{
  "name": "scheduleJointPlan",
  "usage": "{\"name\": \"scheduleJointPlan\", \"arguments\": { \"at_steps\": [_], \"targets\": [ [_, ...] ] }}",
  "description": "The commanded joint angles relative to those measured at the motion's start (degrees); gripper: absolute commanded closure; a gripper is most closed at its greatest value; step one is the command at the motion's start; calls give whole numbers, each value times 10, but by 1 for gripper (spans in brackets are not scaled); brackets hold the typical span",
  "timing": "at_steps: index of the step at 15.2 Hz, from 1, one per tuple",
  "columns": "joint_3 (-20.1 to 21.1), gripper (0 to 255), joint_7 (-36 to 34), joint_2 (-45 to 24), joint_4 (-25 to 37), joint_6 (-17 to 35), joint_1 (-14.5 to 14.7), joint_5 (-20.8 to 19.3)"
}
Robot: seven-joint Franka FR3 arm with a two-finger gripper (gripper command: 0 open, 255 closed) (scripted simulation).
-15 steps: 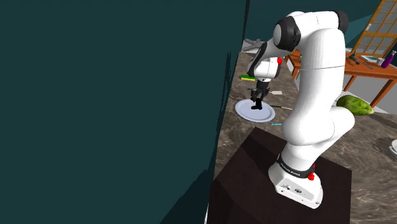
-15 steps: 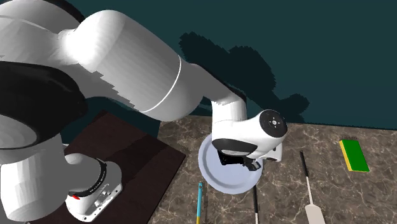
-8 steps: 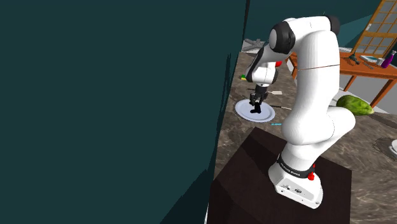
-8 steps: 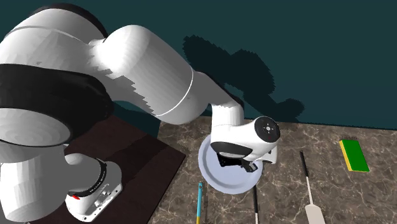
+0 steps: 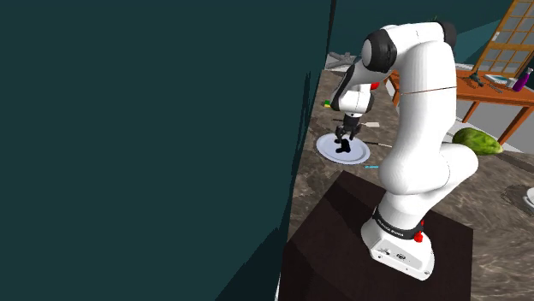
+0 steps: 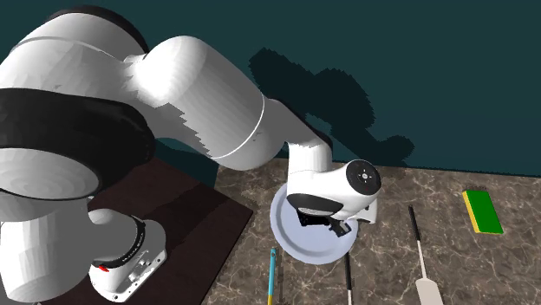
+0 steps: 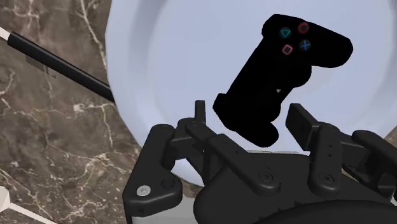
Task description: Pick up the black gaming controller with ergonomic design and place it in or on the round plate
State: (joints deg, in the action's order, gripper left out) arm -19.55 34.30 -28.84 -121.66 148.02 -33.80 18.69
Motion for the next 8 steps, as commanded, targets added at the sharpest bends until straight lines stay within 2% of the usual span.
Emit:
{"name": "scheduleJointPlan", "arguments": {
  "at_steps": [1, 5, 8],
  "targets": [
    [0, 0, 0, 0, 0, 0, 0, 0],
    [0, 0, 0, 0, 0, 0, 0, 0],
    [-24, 0, -20, 49, -7, -41, 18, -30]
  ]
}}
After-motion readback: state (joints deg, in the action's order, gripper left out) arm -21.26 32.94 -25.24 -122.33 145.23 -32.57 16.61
